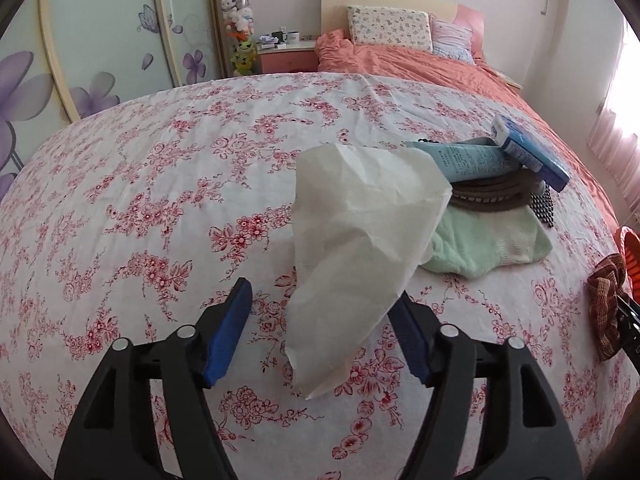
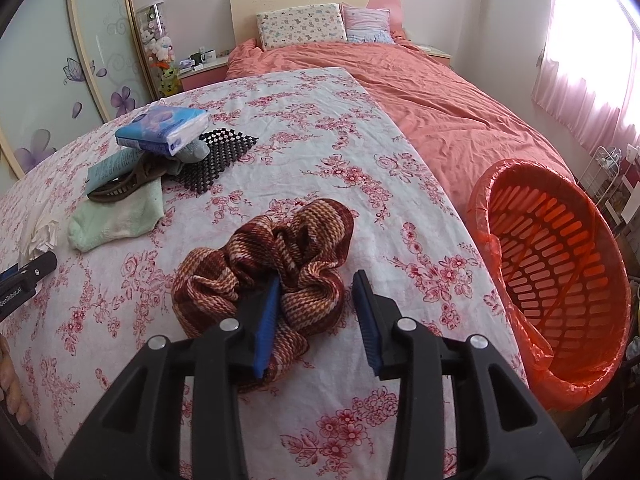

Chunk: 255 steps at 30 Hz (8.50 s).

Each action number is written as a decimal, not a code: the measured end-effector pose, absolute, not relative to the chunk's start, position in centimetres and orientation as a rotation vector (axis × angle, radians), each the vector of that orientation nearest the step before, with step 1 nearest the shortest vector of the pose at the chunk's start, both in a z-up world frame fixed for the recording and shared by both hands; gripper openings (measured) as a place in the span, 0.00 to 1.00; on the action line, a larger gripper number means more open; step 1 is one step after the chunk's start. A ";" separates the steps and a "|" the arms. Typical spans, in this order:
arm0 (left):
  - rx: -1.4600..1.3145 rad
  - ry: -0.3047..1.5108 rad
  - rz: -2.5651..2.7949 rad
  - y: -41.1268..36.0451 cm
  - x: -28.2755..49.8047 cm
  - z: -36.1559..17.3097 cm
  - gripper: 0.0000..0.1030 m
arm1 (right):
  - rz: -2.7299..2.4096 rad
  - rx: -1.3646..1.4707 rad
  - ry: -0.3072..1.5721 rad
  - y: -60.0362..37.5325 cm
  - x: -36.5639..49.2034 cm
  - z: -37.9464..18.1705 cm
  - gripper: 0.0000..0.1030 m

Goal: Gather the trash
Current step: 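Grasp the crumpled tissue with the left tool and lift it, then carry the tissue and scrunchie over the orange basket and open both tools, then grasp the mint-green sock with the left tool while the right tool grasps the blue tissue pack, then lift the mint-green sock with the left tool while the right tool lifts the tissue pack, then carry the sock and tissue pack over the basket and open both tools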

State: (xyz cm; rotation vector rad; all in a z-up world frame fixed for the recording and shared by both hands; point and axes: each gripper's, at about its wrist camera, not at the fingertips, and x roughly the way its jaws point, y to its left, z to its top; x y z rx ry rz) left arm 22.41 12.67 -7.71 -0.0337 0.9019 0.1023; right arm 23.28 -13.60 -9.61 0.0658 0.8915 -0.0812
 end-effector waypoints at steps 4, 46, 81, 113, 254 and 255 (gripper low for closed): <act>-0.026 0.902 0.101 12.6 22.6 -7.7 0.68 | -0.081 0.066 0.892 -13.6 23.3 -9.6 0.36; 0.012 0.750 -0.188 1.2 18.3 0.6 0.28 | -0.155 0.130 0.583 -20.9 13.0 1.3 0.16; 0.098 0.867 -0.590 -21.9 20.3 -3.8 0.55 | -0.366 0.436 0.626 -41.9 14.1 -5.5 0.50; -0.056 0.932 0.052 6.6 27.5 -7.5 0.59 | -0.195 0.081 0.722 -23.1 17.1 -5.3 0.66; -0.051 0.699 0.077 16.4 22.5 0.8 0.08 | 0.059 0.045 0.722 -8.4 23.0 -2.2 0.69; -0.048 0.691 0.075 16.2 22.3 1.2 0.08 | 0.057 0.051 0.714 -8.6 22.7 -1.8 0.69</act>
